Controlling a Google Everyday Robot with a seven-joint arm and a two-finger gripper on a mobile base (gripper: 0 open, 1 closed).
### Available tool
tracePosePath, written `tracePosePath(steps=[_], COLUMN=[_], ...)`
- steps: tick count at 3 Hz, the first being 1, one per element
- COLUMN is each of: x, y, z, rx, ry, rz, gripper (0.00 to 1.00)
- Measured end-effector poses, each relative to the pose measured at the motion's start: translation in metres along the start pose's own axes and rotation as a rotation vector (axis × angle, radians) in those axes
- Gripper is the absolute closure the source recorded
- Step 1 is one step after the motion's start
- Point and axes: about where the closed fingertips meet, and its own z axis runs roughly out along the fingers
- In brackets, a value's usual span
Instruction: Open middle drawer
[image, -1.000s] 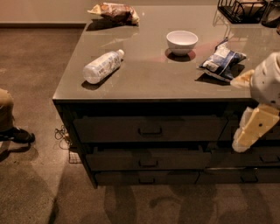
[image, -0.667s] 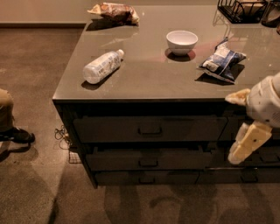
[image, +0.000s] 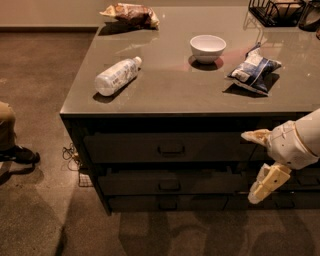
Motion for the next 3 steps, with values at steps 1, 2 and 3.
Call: tracePosePath(steps=[1, 2, 3], x=[0.000, 0.009, 0.033], y=[0.000, -0.003, -0.011], z=[0.000, 0.011, 0.045], rx=[0.000, -0.013, -0.041], ry=[0.000, -0.021, -0.052], rz=[0.000, 0.004, -0.045], gripper=[0.00, 0.00, 0.00])
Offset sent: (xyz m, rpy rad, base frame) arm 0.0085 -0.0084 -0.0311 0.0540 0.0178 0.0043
